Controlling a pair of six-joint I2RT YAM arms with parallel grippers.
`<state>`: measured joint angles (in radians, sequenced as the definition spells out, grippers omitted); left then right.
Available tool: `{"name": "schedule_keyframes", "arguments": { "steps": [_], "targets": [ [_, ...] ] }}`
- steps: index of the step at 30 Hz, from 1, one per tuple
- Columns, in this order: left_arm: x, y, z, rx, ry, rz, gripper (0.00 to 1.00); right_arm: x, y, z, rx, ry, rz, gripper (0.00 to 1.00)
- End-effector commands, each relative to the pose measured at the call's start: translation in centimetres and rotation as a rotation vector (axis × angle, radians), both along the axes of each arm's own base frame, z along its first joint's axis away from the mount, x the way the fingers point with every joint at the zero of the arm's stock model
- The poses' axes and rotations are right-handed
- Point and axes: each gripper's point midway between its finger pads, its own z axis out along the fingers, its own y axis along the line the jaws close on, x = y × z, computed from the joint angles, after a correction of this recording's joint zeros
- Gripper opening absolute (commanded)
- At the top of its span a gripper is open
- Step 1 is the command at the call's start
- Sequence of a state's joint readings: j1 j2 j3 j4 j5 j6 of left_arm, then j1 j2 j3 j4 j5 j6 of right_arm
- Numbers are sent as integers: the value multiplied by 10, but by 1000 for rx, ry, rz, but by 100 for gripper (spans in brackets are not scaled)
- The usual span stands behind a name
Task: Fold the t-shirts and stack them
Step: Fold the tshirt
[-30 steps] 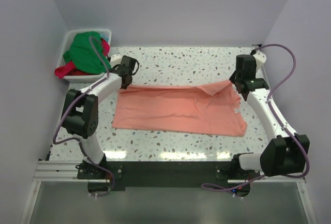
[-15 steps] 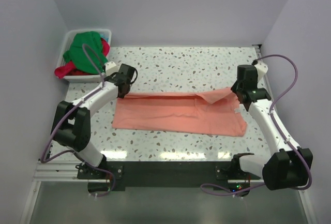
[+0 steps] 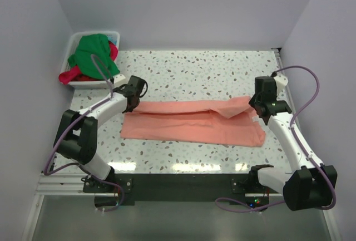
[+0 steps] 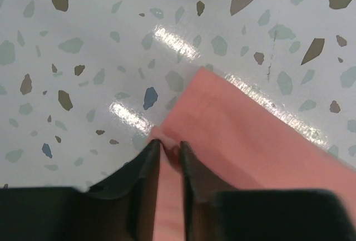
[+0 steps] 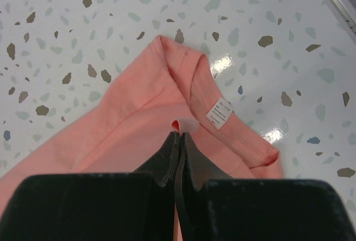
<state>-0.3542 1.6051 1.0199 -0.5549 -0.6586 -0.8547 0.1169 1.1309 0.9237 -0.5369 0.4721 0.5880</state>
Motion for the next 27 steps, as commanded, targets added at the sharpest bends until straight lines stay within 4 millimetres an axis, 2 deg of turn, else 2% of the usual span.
{"name": "schedule_keyframes", "arguments": {
  "steps": [1,3,6,11,14,15,16,19,22,27],
  "targets": [
    [-7,-1,-5,-13,1,17,41,-9,-3,-1,10,-7,-21,0],
    [-13,-1,-9,-19,13,24,57,-13,-1,-7,18,13,-18,0],
    [-21,2,-12,-16,24,49,66,-18,0,-15,23,34,-17,0],
    [-24,5,-8,-9,10,68,67,-25,-1,-21,27,61,-29,0],
    [-23,5,-6,-7,6,65,68,-29,-1,-21,35,70,-34,14],
    [-23,4,-5,-8,3,65,68,-30,0,-22,38,76,-31,25],
    [-22,4,-4,-9,-1,64,68,-31,1,-21,43,77,-30,31],
    [-21,3,-2,-11,-5,57,68,-37,3,-23,63,86,-30,40],
    [-20,0,-1,-17,-10,49,68,-41,12,-26,103,76,12,41],
    [-17,-9,0,-32,-18,9,67,-50,50,-46,237,106,192,36]
  ]
}}
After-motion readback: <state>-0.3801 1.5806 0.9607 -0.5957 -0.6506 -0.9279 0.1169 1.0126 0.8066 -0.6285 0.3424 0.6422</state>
